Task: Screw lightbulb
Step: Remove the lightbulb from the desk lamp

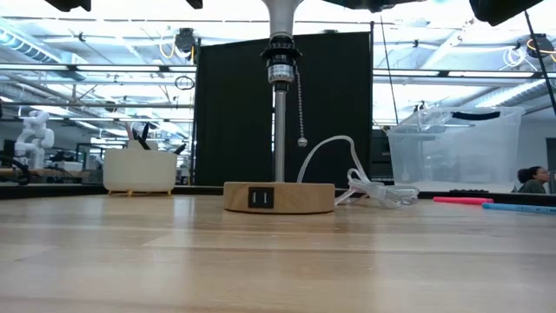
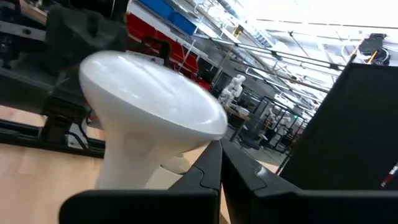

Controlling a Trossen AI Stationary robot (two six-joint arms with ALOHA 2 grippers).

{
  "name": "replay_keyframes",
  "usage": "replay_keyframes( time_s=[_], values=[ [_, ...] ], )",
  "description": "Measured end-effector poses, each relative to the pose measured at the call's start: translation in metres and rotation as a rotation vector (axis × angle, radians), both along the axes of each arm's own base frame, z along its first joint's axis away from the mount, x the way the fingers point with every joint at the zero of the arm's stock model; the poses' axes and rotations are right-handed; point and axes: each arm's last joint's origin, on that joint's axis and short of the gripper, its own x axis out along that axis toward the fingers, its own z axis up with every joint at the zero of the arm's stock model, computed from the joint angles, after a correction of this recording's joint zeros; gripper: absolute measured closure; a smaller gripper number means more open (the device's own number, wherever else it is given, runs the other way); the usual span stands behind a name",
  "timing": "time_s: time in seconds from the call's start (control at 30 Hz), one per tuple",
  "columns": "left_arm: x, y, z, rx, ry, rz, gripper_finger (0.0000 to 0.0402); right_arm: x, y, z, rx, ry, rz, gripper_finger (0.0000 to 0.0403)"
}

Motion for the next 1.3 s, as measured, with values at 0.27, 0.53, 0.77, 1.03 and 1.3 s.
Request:
replay_keyframes(
  time_s=[0.27, 0.53, 0.77, 1.03, 1.3],
  values=[
    [0.001, 0.017, 0.002, -0.052, -0.013, 0.134, 0.0402, -0.005, 0.019, -0.001, -0.003, 0.008, 0.063, 0.0403],
    [0.001, 0.03, 0.003, -0.105, -0.024, 0.158, 0.0402, -0.005, 0.031, 0.002, -0.029, -0.003, 0.189, 0.0403],
    [0.004, 0.029, 0.0, -0.116, -0.015, 0.124, 0.0402, 0.0, 0.025, 0.007, -0.029, -0.006, 0.171, 0.0403],
    [0.005, 0.025, -0.001, -0.117, -0.01, 0.077, 0.0402, 0.001, 0.021, 0.006, -0.007, 0.005, 0.132, 0.0403],
    [0.004, 0.018, -0.001, -0.115, -0.003, 0.043, 0.0402, 0.0, 0.02, 0.005, -0.01, 0.02, 0.079, 0.0403]
  ],
)
